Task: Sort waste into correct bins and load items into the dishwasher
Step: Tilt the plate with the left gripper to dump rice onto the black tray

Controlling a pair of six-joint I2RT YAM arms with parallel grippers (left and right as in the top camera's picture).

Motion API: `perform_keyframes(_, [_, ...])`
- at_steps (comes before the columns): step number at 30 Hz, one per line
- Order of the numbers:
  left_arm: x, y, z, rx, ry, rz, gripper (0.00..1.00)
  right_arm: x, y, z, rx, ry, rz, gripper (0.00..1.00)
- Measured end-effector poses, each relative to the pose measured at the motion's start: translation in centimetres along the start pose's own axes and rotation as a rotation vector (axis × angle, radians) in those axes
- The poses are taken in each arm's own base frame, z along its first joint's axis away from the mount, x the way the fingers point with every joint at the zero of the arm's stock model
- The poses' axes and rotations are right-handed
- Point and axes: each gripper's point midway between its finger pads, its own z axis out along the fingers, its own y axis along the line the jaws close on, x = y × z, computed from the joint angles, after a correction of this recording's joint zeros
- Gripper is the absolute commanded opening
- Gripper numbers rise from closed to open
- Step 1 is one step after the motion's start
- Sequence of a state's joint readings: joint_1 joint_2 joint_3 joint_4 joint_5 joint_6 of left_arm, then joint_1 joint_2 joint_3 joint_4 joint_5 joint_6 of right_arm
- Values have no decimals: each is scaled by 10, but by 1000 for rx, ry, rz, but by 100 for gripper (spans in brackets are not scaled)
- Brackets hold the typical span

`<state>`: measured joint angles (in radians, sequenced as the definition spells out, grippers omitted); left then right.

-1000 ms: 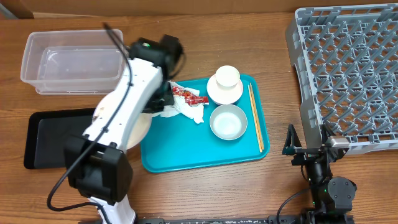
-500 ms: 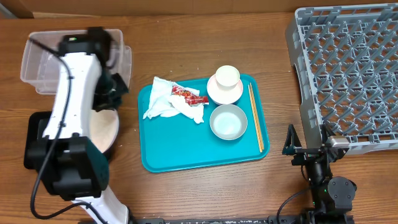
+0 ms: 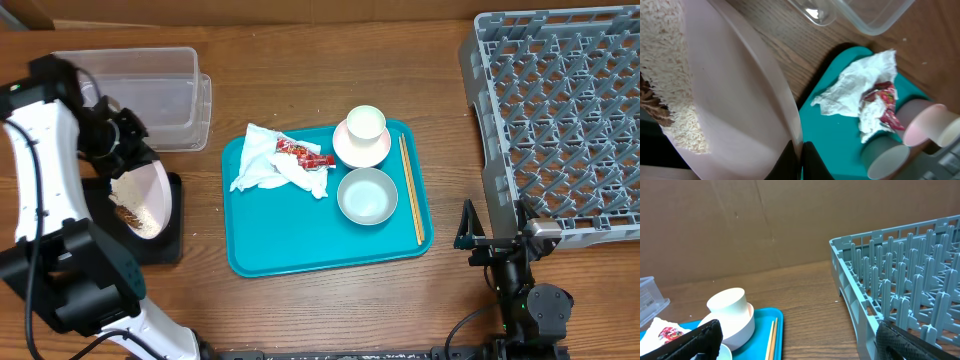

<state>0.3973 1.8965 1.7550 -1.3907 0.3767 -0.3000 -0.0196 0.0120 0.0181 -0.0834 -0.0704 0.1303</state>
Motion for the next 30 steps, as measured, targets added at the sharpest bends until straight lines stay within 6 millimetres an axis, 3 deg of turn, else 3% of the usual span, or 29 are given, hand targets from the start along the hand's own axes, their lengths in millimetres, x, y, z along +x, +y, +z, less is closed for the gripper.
perform_keyframes(9, [-3, 7, -25, 245, 29, -25, 4, 0, 0, 0, 0, 0, -1, 100])
perform_keyframes(17, [-11, 30, -53, 410, -14, -52, 4, 0, 0, 0, 0, 0, -1, 100])
perform_keyframes(24, [-10, 24, -77, 590, -51, -11, 4, 0, 0, 0, 0, 0, -1, 100])
perform_keyframes(30, [-16, 37, -95, 667, -109, -33, 4, 0, 0, 0, 0, 0, -1, 100])
